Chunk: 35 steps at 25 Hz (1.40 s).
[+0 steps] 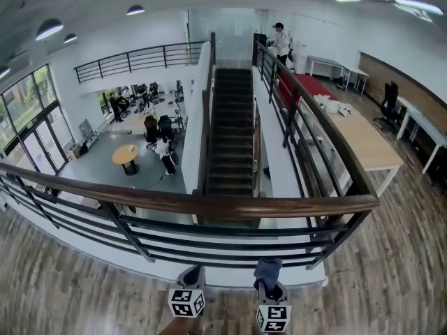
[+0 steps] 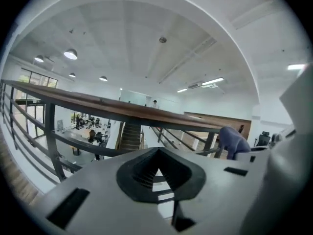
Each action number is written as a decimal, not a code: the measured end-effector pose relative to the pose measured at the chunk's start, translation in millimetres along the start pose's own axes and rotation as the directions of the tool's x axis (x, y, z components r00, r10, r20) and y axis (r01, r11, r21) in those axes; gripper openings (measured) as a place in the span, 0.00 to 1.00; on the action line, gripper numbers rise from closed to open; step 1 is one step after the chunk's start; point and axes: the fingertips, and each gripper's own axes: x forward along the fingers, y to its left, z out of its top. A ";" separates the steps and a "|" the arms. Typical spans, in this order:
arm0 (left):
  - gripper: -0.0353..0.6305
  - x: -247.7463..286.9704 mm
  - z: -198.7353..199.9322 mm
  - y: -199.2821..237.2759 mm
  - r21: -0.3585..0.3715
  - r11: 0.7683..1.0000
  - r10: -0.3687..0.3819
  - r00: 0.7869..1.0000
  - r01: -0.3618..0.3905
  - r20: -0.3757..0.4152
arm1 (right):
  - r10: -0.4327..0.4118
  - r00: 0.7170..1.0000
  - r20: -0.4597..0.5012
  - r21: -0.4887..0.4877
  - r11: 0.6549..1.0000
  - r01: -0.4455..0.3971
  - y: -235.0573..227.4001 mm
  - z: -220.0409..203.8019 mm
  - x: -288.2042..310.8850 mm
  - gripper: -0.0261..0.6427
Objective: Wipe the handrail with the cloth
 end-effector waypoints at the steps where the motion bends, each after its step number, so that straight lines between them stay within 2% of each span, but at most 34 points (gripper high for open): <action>1: 0.06 -11.1 5.7 -5.9 0.008 1.000 -0.027 1.000 0.027 0.005 | 0.007 1.000 0.012 -0.019 1.000 -0.006 7.5 8.0 -9.9 0.17; 4: 0.06 -36.3 29.9 -15.4 0.045 0.996 -0.076 0.996 0.074 0.041 | 0.028 0.997 0.072 -0.065 0.998 -0.024 24.7 35.0 -29.6 0.17; 11: 0.06 -66.3 61.5 -16.1 0.104 0.992 -0.077 0.991 0.066 0.111 | 0.026 0.991 0.131 -0.076 0.997 -0.016 46.2 59.1 -47.3 0.17; 20: 0.06 -87.7 84.5 -6.1 0.089 0.996 -0.035 0.985 0.020 0.168 | 0.043 0.982 0.183 -0.115 0.993 -0.023 63.7 87.3 -52.3 0.17; 24: 0.06 -94.5 93.2 -13.3 0.067 0.997 -0.049 0.982 0.037 0.182 | 0.071 0.977 0.200 -0.149 0.988 -0.041 72.2 92.1 -56.3 0.17; 27: 0.06 -101.2 96.7 -18.0 0.034 0.998 -0.057 0.982 0.052 0.181 | 0.071 0.979 0.191 -0.136 0.990 -0.045 72.0 89.6 -61.3 0.17; 35: 0.06 -105.4 103.1 -14.3 0.039 0.998 -0.054 0.979 0.047 0.199 | 0.096 0.977 0.188 -0.162 0.985 -0.066 84.1 91.5 -54.6 0.17</action>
